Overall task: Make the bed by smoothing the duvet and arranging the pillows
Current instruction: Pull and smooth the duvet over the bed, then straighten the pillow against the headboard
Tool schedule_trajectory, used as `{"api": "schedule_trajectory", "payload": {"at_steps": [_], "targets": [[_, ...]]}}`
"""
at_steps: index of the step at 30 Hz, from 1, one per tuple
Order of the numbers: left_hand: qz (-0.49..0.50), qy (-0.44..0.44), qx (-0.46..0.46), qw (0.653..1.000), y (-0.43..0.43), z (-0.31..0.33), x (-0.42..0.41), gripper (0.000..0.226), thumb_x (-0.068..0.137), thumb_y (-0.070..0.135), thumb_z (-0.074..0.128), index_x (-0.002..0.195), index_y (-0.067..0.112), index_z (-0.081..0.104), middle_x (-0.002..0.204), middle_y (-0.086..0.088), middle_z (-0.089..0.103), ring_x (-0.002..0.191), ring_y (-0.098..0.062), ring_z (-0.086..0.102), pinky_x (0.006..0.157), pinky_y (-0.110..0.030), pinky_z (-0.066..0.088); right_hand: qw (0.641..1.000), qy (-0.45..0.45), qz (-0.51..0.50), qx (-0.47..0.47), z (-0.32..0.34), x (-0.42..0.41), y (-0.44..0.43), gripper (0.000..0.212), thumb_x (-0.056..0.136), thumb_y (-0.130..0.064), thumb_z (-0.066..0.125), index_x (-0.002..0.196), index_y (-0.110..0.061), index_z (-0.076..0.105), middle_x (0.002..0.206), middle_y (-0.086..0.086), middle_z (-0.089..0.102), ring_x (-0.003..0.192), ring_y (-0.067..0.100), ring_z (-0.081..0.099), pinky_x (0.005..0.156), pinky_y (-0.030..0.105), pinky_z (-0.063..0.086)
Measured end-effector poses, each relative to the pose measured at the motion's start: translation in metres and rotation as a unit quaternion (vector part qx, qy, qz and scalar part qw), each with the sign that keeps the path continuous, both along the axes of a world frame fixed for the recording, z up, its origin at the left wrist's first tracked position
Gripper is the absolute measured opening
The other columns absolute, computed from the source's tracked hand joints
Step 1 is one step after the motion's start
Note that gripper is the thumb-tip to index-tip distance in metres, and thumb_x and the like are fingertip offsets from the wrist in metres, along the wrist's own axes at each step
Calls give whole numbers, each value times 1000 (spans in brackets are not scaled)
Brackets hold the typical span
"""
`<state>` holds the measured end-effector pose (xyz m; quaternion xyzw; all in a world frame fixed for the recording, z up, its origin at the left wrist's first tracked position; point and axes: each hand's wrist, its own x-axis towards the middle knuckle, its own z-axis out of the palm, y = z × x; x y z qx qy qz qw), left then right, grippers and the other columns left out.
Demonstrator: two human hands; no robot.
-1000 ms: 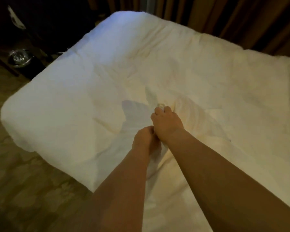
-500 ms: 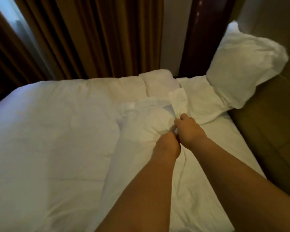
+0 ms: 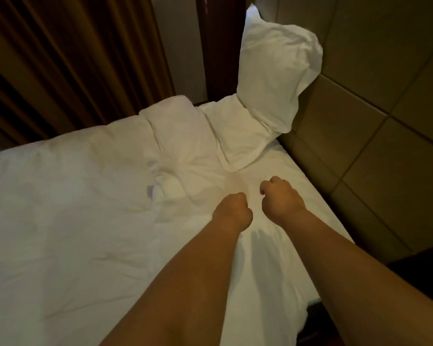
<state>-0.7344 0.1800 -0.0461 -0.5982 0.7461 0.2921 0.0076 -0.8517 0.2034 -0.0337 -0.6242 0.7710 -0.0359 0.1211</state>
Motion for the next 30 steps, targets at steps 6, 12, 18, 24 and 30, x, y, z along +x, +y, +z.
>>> {"api": "schedule_trajectory", "payload": {"at_steps": [6, 12, 18, 24, 30], "targets": [[14, -41, -8, 999, -105, -32, 32, 28, 96, 19, 44, 120, 12, 58, 126, -10, 56, 116, -27, 54, 96, -35, 44, 999, 6, 12, 33, -37, 1, -74, 28, 92, -5, 46, 118, -11, 57, 119, 9, 55, 107, 26, 52, 84, 32, 44], [-21, -100, -4, 995, -261, -99, 47, 25, 98, 16, 46, 118, 5, 58, 127, -16, 56, 118, -29, 53, 101, -36, 42, 996, 11, 5, 90, -107, 4, -177, 21, 98, -18, 42, 110, -10, 57, 111, 9, 57, 100, 25, 53, 76, 32, 40], [-78, -149, 14, 986, -345, -150, 43, 58, 85, 54, 63, 126, 15, 54, 124, -8, 58, 113, -28, 56, 95, -38, 46, 990, -53, -15, 130, -172, 18, -264, 35, 98, -34, 46, 125, -12, 53, 124, 11, 55, 117, 30, 51, 95, 40, 43], [-126, -159, 90, 975, -303, -233, 62, 81, 73, 80, 53, 130, 23, 48, 126, -5, 58, 113, -26, 56, 90, -39, 42, 963, 4, 40, 266, -227, 25, -297, 73, 75, -55, 67, 137, -28, 39, 140, 1, 48, 133, 25, 39, 107, 48, 28], [-166, -172, 119, 964, -300, -238, 65, 70, 77, 79, 44, 124, 29, 55, 120, -1, 63, 106, -22, 60, 89, -37, 44, 932, 51, 111, 341, -242, 29, -298, 57, 82, -57, 53, 127, -23, 53, 119, 3, 60, 118, 22, 54, 109, 49, 29]]}}
